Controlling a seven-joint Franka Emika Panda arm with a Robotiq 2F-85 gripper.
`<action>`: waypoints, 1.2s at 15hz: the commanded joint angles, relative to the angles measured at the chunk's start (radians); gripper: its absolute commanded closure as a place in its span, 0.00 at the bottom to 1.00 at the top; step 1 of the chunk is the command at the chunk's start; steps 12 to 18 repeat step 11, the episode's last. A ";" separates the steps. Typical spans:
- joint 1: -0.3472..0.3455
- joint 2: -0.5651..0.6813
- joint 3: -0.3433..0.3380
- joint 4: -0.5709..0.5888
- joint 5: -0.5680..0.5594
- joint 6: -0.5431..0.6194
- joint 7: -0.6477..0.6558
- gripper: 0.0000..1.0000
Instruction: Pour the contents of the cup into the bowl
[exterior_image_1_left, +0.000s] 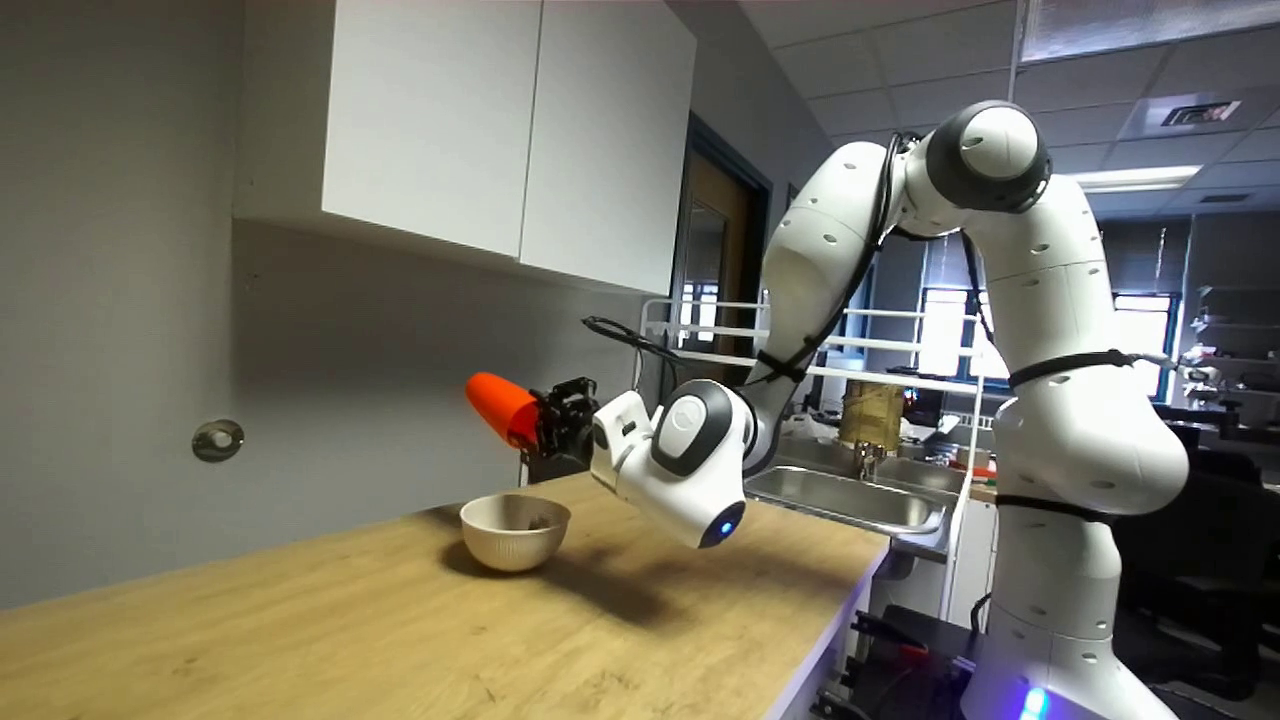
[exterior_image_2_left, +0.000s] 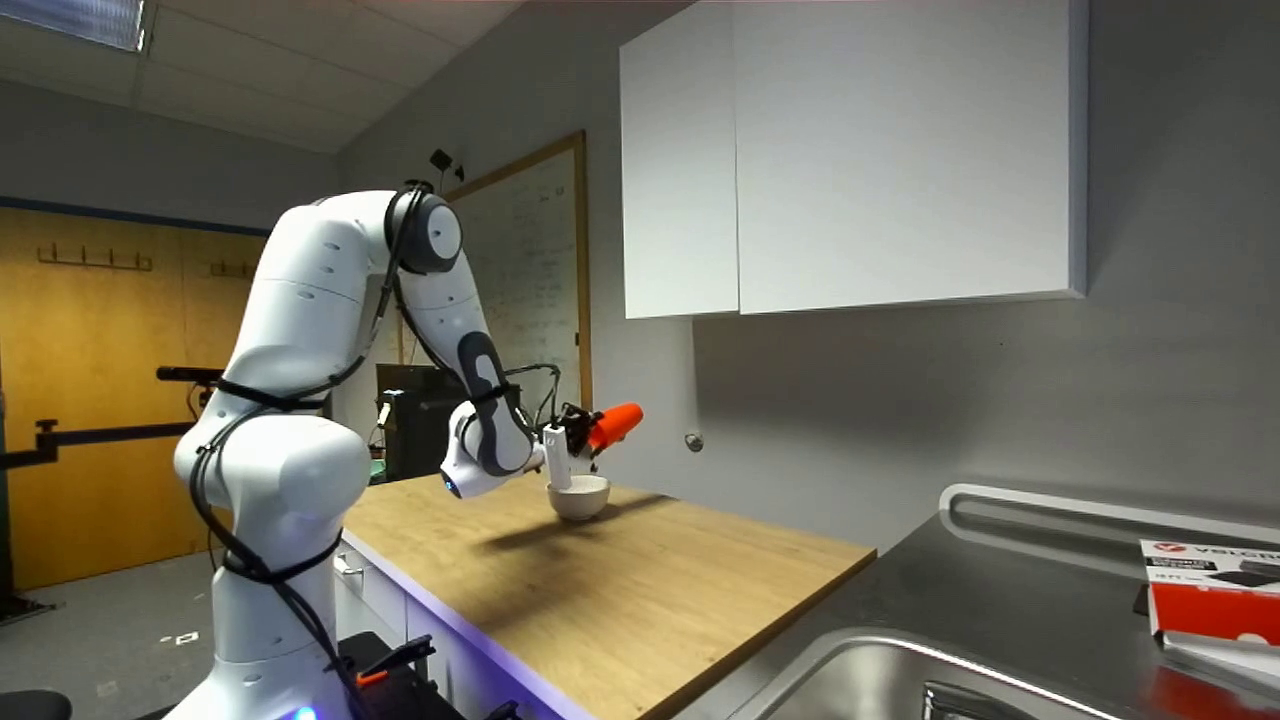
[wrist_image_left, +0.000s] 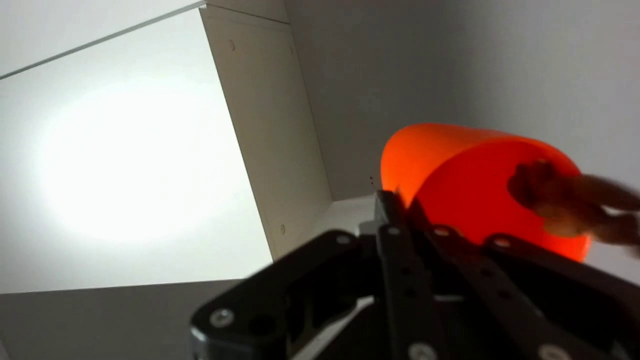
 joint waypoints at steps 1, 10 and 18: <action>0.102 -0.038 -0.057 -0.034 0.001 -0.032 0.008 0.99; 0.261 -0.024 -0.193 -0.045 0.003 -0.094 0.003 0.99; 0.258 -0.024 -0.198 -0.046 0.003 -0.094 0.003 0.99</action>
